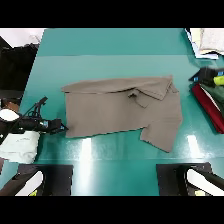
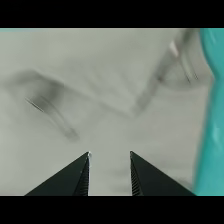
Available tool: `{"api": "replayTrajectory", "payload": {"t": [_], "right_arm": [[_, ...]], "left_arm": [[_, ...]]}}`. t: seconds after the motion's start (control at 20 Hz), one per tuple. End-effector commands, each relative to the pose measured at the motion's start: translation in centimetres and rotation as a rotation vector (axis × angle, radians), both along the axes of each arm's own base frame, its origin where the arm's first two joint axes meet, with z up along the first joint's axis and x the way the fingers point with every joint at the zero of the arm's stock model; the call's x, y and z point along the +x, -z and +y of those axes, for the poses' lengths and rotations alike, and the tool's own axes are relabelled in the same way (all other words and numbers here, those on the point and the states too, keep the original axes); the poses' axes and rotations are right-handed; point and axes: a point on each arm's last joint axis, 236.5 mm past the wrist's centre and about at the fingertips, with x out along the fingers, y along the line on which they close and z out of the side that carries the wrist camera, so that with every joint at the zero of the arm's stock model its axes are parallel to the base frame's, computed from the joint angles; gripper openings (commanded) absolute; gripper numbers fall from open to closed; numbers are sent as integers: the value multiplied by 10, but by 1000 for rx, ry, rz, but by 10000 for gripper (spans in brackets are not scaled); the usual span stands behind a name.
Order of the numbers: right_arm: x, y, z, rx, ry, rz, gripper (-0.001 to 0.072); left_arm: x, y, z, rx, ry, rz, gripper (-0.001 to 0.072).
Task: Fold the shirts.
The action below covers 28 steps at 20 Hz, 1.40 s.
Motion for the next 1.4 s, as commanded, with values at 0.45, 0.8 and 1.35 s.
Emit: {"api": "replayTrajectory", "payload": {"t": [0.45,0.8,1.35], "right_arm": [[-64,109,-3,-10,10,300,286],[-46,83,-8,-31,10,227,286],[-43,72,-11,-49,-5,212,286]], "left_arm": [[-28,14,43,209,58,125,500],[-36,53,7,43,-86,128,499],[-11,30,-5,-31,-97,43,24]]}}
